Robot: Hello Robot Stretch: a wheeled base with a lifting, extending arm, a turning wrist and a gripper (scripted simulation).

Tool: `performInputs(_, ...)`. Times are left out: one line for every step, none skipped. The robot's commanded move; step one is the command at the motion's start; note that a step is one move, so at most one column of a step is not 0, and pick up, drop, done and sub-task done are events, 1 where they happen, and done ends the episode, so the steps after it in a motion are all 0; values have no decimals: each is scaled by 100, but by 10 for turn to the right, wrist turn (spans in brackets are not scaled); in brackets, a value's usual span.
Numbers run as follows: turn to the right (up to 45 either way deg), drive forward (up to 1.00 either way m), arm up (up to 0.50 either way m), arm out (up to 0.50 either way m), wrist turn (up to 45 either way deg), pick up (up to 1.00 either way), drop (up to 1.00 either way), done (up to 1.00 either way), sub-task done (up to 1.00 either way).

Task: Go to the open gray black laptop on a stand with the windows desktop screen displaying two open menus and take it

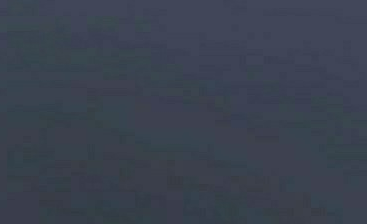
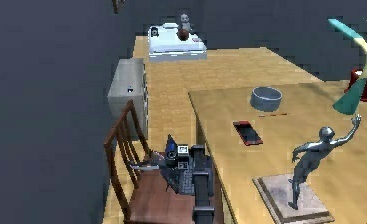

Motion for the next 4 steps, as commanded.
performInputs(0,0,0,0,450,0,0,0,0)
performInputs(0,0,0,0,90,0,0,0,0)
performInputs(0,0,-30,0,0,0,0,0,0)
performInputs(0,0,0,0,0,100,0,0,0)
